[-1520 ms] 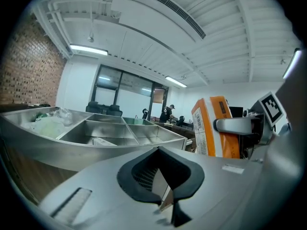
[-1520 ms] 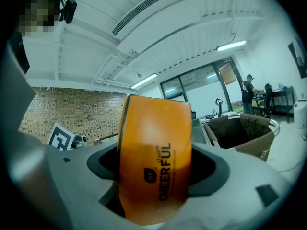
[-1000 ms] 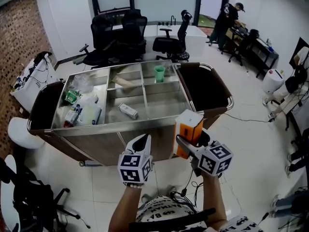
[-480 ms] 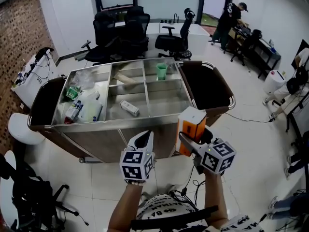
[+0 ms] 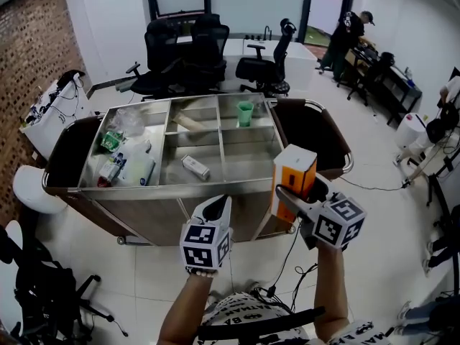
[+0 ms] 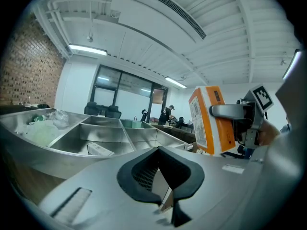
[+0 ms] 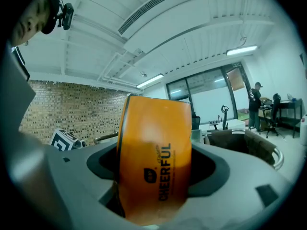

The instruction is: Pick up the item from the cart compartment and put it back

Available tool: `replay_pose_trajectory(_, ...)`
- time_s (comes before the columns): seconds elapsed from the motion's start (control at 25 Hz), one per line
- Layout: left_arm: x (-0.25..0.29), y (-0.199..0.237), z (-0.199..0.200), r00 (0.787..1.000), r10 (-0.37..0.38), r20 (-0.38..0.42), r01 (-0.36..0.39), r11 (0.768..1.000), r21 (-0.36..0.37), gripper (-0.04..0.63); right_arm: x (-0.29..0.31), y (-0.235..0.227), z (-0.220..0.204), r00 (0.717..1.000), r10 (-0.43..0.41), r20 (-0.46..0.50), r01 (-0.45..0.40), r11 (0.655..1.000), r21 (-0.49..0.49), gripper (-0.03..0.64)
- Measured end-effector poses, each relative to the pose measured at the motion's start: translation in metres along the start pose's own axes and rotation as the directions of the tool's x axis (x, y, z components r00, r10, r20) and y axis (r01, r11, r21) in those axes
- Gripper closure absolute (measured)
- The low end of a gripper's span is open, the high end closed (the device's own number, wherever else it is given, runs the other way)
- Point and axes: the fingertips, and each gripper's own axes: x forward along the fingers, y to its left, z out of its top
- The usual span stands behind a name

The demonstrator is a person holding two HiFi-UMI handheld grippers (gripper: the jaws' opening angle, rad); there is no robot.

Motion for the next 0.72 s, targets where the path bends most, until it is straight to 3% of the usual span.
replay_pose_trajectory(0.52, 0.035, 0.030, 0.039, 0.999, 0.033, 0.018, -0.032, 0.999, -0.015, 0.594, 0.064, -0.031, 0.092, 0.994, 0.097, -0.050, -0.105, 0.976, -0.189, 0.213)
replay_pose_trajectory(0.72, 0.046, 0.037, 0.059, 0.999, 0.036, -0.023, -0.036, 0.999, -0.023, 0.594, 0.104, -0.037, 0.104, 0.975, 0.155, -0.161, -0.187, 0.960, -0.210, 0.213)
